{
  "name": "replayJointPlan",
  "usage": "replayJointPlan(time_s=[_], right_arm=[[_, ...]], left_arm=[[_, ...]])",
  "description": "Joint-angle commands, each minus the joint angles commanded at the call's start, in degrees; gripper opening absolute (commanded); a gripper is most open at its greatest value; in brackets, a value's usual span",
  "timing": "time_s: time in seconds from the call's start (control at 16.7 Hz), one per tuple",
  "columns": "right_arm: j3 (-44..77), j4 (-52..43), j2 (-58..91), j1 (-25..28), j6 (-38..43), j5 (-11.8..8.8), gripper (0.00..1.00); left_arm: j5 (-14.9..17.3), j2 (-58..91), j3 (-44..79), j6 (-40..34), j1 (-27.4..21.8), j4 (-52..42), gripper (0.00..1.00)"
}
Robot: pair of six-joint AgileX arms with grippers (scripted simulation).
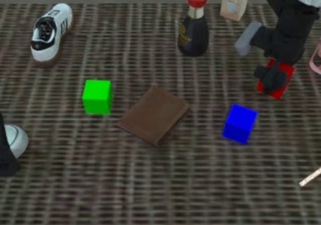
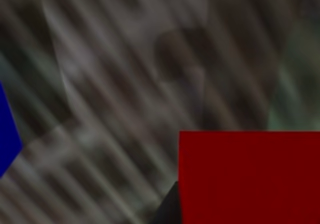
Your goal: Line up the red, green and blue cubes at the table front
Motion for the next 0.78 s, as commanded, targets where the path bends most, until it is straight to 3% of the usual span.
replayJointPlan(time_s=[0.18, 0.54, 0.78], right_arm=[[3.88, -4.68, -1.27, 0.31, -0.13, 0.00, 0.00], [4.40, -5.07, -1.12, 0.86, 0.17, -0.01, 0.00], [6.35, -6.38, -0.39, 9.29, 2.54, 0.04, 0.00]], left_arm=[[0.00, 0.00, 0.00, 0.00, 0.00, 0.00, 1.00], [0.00, 0.00, 0.00, 0.00, 0.00, 0.00, 1.00], [0.00, 0.00, 0.00, 0.00, 0.00, 0.00, 1.00]])
